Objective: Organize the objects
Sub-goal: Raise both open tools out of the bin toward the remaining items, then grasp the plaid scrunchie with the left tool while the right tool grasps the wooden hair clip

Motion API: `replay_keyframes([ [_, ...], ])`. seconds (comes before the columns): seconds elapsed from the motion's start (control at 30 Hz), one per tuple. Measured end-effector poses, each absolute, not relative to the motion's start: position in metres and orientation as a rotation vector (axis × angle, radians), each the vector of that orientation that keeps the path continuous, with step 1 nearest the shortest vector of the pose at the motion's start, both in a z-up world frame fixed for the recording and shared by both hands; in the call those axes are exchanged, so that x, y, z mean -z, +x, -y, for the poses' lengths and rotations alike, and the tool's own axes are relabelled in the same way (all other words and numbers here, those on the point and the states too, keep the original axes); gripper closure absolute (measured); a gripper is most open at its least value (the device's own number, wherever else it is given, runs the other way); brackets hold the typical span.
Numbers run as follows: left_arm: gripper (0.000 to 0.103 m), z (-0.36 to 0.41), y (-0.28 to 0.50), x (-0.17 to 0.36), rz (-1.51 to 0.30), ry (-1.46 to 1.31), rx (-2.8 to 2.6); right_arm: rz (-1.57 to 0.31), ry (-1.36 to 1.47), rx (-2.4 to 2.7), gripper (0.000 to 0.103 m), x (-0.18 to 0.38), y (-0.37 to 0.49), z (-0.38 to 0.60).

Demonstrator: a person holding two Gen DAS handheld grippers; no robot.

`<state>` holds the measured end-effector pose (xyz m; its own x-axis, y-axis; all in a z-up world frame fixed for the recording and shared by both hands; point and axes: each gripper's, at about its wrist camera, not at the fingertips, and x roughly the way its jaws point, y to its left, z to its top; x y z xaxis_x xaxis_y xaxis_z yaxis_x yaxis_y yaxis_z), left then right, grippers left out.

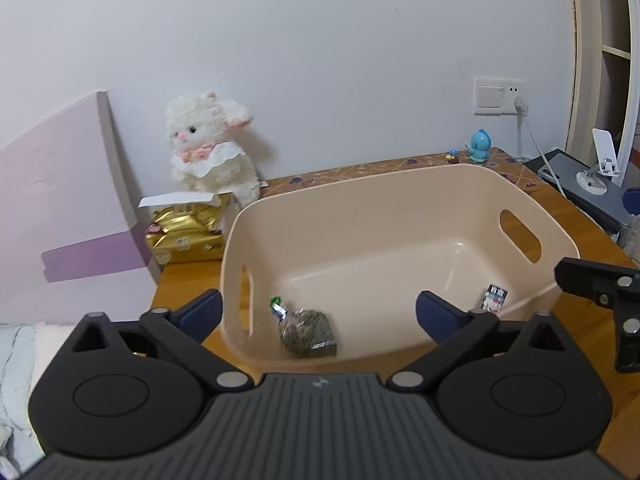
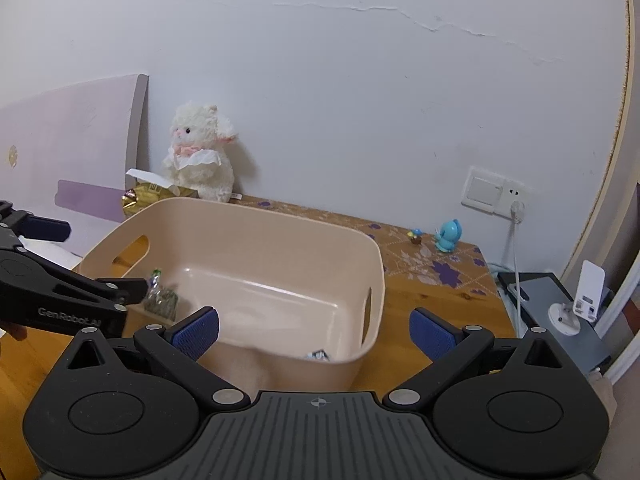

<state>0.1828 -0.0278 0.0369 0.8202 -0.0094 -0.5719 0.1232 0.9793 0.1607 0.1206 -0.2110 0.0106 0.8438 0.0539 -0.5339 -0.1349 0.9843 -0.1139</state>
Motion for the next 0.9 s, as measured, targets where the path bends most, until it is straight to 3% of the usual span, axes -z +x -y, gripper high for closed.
replay_keyframes([
  [0.4, 0.000, 0.018, 0.129, -0.029, -0.650, 0.184, 0.052, -0.663, -0.141, -0.119, 0.000, 0.022, 0.084, 0.214],
  [0.9, 0.000, 0.014, 0.121, 0.032, -0.818, 0.099, 0.119, -0.855, -0.107, -0.147, 0.000, 0.101, 0.092, 0.214],
])
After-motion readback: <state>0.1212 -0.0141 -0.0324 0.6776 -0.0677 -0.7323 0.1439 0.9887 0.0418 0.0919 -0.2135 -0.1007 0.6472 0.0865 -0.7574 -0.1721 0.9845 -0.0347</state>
